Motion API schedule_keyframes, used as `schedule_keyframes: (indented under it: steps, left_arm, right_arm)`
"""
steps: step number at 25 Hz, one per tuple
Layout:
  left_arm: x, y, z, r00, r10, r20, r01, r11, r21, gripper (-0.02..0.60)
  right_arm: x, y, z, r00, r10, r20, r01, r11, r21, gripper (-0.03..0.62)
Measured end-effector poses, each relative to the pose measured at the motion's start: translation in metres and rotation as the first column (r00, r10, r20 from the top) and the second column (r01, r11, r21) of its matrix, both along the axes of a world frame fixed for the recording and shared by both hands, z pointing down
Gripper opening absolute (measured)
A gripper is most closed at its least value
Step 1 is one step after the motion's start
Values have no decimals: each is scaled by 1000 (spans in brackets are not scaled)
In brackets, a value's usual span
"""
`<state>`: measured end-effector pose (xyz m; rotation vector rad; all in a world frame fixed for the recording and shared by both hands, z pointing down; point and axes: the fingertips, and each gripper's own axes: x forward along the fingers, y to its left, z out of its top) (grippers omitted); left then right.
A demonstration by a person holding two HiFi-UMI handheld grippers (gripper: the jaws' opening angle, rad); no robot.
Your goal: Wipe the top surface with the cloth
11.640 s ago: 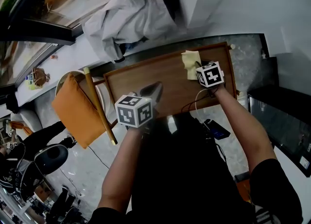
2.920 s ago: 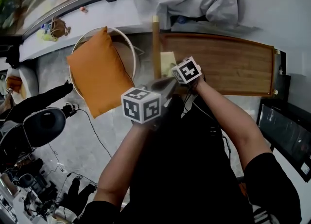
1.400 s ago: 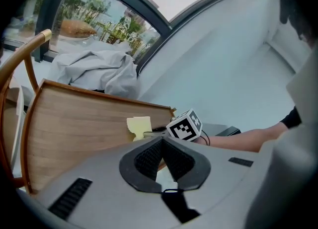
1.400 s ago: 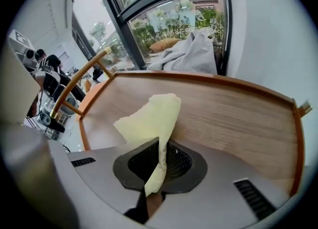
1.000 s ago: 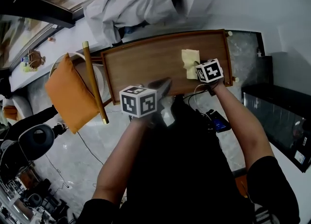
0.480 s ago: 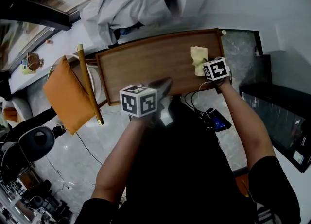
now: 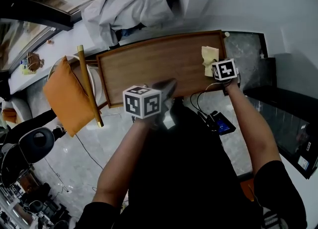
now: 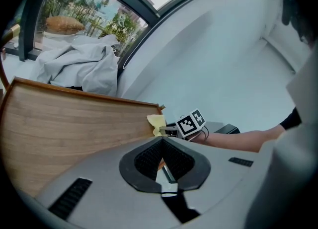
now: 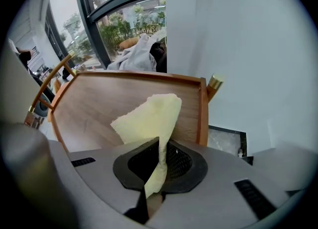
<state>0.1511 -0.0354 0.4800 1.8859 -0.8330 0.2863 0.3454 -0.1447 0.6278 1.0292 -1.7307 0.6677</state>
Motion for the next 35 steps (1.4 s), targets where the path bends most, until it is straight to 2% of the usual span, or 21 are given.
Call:
schedule_keyframes:
  steps: [7,12,14,16,19,22,25,29,31,33,35]
  left_arm:
    - [-9,6,1,1000,-17,6,17,1000,-8,8]
    - [-16,9,-2,999,-34,-6,34,999,2,8]
    - [-26,11,-4,999,-50,-15,50,999,8,9]
    - [-42,15,-7,997,-75,-23,75,997,12,9]
    - [-75,29,-12,992,-125,-30,125,992,9,8]
    - [-115,45,-15,985,-168,-25,168,986,6,8]
    - [-156,60,-18,980,-197,-12,197,980,13,8]
    - [-210,80,-20,971,-240,5,240,971,15,8]
    - [-231,90,-21,967,-254,11,254,967,14,8]
    - [-246,99,-19,966,-256,15,256,967,11,8]
    - [-255,108,-17,968,-251,14,251,968,4,9]
  right_arm:
    - [26,-6,-3,996,50,-77,-48,998,28,32]
    - [31,-9,-6,989,113,-96,-109,993,38,32]
    - [23,-8,-11,989,122,-83,-118,992,54,32]
    - [4,-5,-22,994,102,-29,-99,992,82,32]
    - [-46,3,-40,995,47,89,-57,992,113,32]
    - [-116,13,-55,979,-16,205,-9,993,120,32]
    - [-196,28,-65,946,-59,318,29,995,99,32]
    - [-304,63,-61,894,-108,434,108,994,26,32]
    - [-356,91,-54,857,-132,498,179,983,-49,32]
    - [-402,120,-44,821,-156,550,261,958,-118,32]
    - [-437,142,-35,801,-190,568,323,936,-143,32]
